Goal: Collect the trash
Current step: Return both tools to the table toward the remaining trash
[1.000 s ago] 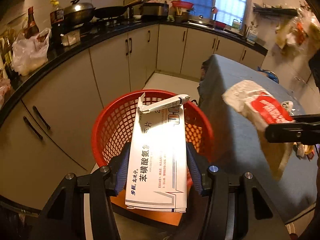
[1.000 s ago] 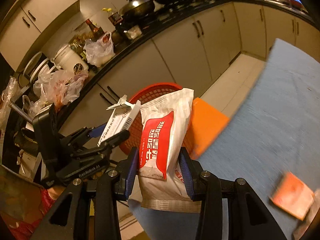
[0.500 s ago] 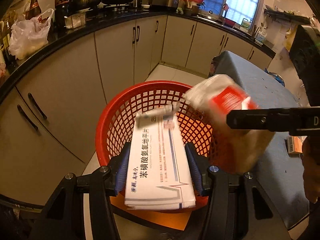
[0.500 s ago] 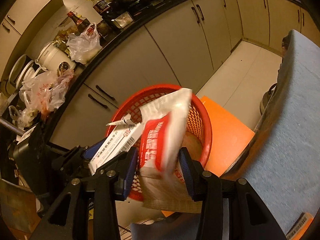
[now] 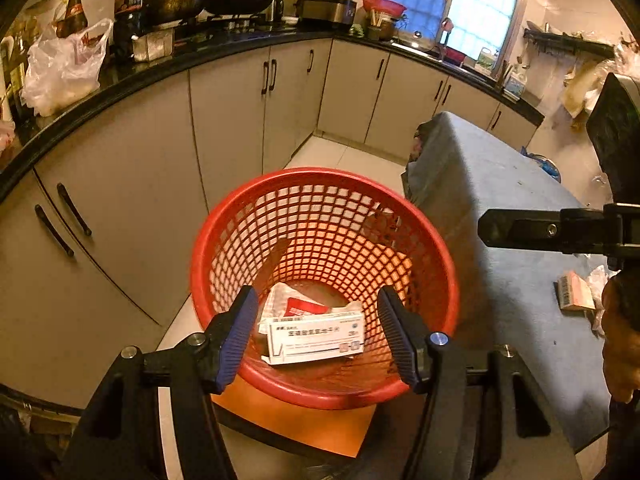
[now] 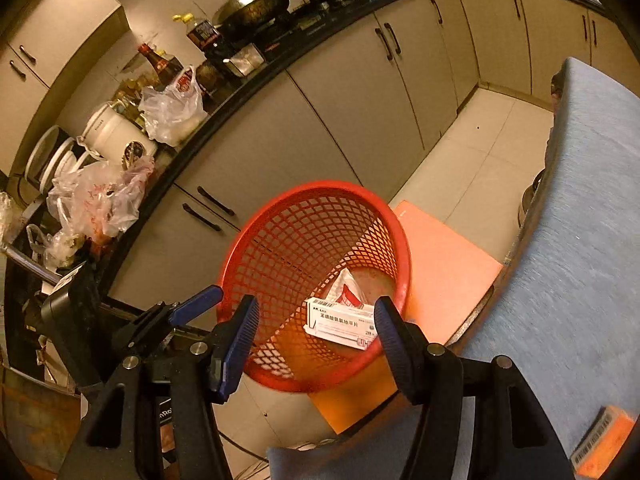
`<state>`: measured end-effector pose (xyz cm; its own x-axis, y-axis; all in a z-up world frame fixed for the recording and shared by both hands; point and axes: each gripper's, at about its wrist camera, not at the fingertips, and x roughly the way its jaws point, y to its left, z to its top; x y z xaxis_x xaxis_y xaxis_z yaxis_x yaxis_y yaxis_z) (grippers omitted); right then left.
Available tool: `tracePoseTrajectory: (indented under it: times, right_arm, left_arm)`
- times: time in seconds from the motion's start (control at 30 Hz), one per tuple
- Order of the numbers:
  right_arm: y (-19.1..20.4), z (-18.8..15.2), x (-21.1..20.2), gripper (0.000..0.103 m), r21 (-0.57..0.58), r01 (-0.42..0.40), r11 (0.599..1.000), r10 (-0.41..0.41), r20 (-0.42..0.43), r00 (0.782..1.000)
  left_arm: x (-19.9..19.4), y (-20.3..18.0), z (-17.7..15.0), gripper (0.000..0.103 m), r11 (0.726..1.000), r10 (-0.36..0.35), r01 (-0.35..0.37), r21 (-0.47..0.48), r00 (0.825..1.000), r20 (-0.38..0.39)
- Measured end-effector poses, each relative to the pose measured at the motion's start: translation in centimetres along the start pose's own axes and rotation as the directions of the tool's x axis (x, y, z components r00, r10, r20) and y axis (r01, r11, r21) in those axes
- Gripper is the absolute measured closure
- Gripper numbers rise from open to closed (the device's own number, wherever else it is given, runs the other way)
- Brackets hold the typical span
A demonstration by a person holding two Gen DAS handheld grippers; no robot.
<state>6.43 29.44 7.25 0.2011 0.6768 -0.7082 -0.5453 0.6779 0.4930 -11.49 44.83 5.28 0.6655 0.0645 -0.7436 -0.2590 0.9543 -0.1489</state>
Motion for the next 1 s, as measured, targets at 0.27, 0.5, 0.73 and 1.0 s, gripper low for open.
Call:
tracePoseTrajectory:
  times: [0.27,0.5,0.73,1.0]
  right_arm:
    - [-1.5,-3.7,-4.8,0.039,0.020,-0.008,1.000,0.006,0.086,0.996]
    - [-5.8,-8.8,-10.6,0.039,0.097,0.012,0.995,-0.029,0.181,0.983]
    - [-11.6,-14.6,-17.4,0.039,0.214,0.015,0.977,-0.078,0.289,0.954]
    - [-17.4,-20.2,-26.2,0.040,0.346,0.112,0.932,-0.251,0.390,0.886]
  left_arm:
    - [-2.4,-4.4,-1.4,0.038,0.997,-0.039,0.037,0.067,0.998,0.039]
    - [-2.5,-10.0,-2.9,0.037,0.983,-0.090,0.085,0.161,0.996,0.024]
    - [-1.0,-15.7,-4.4,0.037,0.959,-0.141,0.143,0.244,0.990,-0.024]
    - [0.9,-21.8,-5.4,0.037,0.923,-0.178,0.196,0.330,0.980,-0.084]
